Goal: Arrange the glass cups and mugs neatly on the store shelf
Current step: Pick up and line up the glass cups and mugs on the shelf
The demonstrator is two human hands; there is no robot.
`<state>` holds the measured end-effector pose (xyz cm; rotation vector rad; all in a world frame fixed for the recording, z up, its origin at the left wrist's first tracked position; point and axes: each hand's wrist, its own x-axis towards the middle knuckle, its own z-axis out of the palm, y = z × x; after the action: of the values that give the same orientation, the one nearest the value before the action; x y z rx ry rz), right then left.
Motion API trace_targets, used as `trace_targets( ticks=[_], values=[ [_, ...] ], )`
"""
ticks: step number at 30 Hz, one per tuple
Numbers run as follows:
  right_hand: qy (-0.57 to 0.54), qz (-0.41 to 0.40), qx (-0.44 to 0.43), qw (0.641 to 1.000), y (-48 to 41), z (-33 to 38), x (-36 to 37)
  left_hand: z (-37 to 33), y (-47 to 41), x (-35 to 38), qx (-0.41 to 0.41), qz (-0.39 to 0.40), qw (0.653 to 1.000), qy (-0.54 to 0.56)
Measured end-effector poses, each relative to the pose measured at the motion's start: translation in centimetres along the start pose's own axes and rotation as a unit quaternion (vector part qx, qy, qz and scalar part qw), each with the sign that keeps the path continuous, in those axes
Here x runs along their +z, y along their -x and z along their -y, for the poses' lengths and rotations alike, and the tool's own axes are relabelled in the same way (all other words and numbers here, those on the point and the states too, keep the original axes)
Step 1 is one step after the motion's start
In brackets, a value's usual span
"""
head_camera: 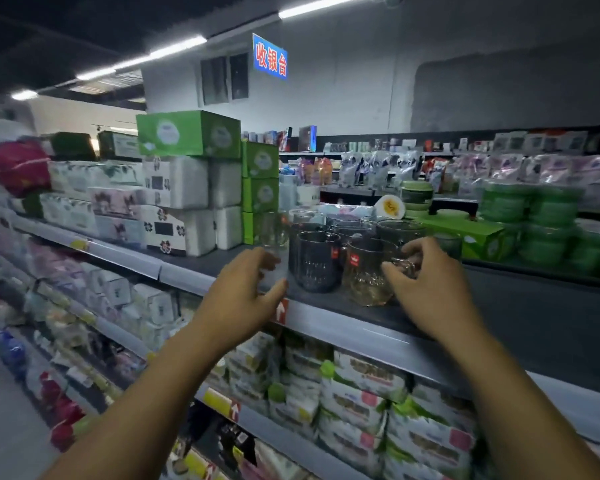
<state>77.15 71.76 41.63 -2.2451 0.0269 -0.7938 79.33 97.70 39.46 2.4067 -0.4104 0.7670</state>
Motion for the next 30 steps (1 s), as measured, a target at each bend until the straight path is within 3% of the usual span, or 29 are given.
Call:
trace_targets(
  ticks=[7, 10, 16, 22, 26, 30],
  values=[
    [-0.110, -0.058, 0.121, 0.985, -0.2, 0.9, 1.9, 2.0, -6.2, 4.2, 0.001, 0.059, 0.984, 0.170],
    [-0.094, -0.076, 0.141, 0.983, 0.6, 2.1, 2.1, 2.6, -7.4, 5.7, 0.015, 0.065, 0.975, 0.214],
    [-0.082, -0.063, 0.186, 0.977, 1.9, 4.3, 3.0, 3.6, -8.6, 7.1, 0.046, 0.071, 0.977, 0.195],
    [-0.162, -0.103, 0.229, 0.954, 3.6, 5.8, 4.3, 4.5, -8.8, 6.3, 0.072, 0.112, 0.967, 0.217],
    [-0.244, -0.156, 0.245, 0.925, 3.9, 5.9, 5.4, 5.4, -9.0, 6.0, 0.093, 0.136, 0.944, 0.284],
    [-0.301, -0.204, 0.239, 0.900, 4.2, 6.0, 5.6, 4.9, -8.2, 5.1, 0.105, 0.123, 0.894, 0.418]
  ],
)
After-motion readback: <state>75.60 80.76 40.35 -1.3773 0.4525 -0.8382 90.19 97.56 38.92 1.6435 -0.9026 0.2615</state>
